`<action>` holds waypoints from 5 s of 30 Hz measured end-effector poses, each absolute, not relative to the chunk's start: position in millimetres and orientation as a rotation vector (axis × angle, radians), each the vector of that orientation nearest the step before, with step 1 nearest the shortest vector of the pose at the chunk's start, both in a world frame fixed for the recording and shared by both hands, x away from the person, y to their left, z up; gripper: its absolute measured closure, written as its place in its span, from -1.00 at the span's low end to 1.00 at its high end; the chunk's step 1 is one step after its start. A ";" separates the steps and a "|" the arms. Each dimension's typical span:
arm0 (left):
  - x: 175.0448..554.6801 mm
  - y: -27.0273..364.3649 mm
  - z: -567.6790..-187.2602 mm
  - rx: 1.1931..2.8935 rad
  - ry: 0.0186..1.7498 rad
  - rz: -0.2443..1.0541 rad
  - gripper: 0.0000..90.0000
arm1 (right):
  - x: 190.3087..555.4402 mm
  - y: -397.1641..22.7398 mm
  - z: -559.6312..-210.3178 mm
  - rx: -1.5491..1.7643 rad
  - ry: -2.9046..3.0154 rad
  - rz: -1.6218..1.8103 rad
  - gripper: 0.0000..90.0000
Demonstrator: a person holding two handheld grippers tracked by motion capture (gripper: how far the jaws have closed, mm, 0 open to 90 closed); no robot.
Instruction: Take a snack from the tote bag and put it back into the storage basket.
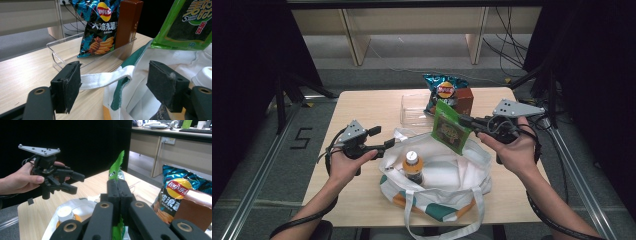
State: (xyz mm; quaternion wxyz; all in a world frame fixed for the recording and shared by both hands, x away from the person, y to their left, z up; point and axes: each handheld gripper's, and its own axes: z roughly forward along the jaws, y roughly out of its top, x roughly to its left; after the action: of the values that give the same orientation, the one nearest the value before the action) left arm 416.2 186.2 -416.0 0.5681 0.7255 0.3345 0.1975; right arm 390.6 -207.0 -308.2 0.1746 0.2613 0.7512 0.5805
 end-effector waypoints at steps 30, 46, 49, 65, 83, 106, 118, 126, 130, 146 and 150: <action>416.0 185.8 -415.3 1.702 0.782 0.463 -0.42 | 403.7 -207.3 -287.9 0.708 2.075 1.657 1.00; 415.8 185.9 -414.8 1.703 0.777 0.465 -0.42 | 413.5 -204.9 -279.9 0.704 2.056 1.652 1.00; 415.7 186.2 -414.6 1.702 0.778 0.467 -0.42 | 414.8 -204.1 -279.8 0.720 2.056 1.652 1.00; 415.7 186.4 -414.2 1.699 0.778 0.467 -0.42 | 430.7 -203.5 -280.9 0.744 2.034 1.646 1.00; 415.4 186.1 -414.1 1.700 0.778 0.467 -0.42 | 443.8 -198.9 -280.0 0.763 2.015 1.634 1.00; 415.9 185.4 -414.3 1.698 0.777 0.462 -0.42 | 459.6 -191.7 -289.0 0.783 2.021 1.592 1.00; 416.1 185.4 -414.5 1.700 0.776 0.462 -0.42 | 468.2 -189.6 -291.3 0.788 1.991 1.580 1.00; 416.0 185.4 -414.3 1.698 0.779 0.463 -0.42 | 473.9 -188.8 -292.6 0.812 1.978 1.577 1.00; 415.9 185.7 -414.0 1.698 0.779 0.464 -0.42 | 477.7 -187.6 -294.1 0.794 1.972 1.567 1.00; 416.0 185.8 -414.1 1.697 0.778 0.464 -0.42 | 486.8 -187.1 -297.4 0.802 1.962 1.564 1.00; 415.9 186.1 -414.0 1.697 0.778 0.464 -0.42 | 489.0 -185.5 -299.1 0.804 1.963 1.567 1.00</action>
State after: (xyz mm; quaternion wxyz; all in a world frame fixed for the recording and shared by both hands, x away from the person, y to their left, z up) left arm 415.9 186.1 -414.0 0.5718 0.7237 0.3318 0.1979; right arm 489.0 -185.5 -299.1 0.2492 0.2954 0.7209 0.5753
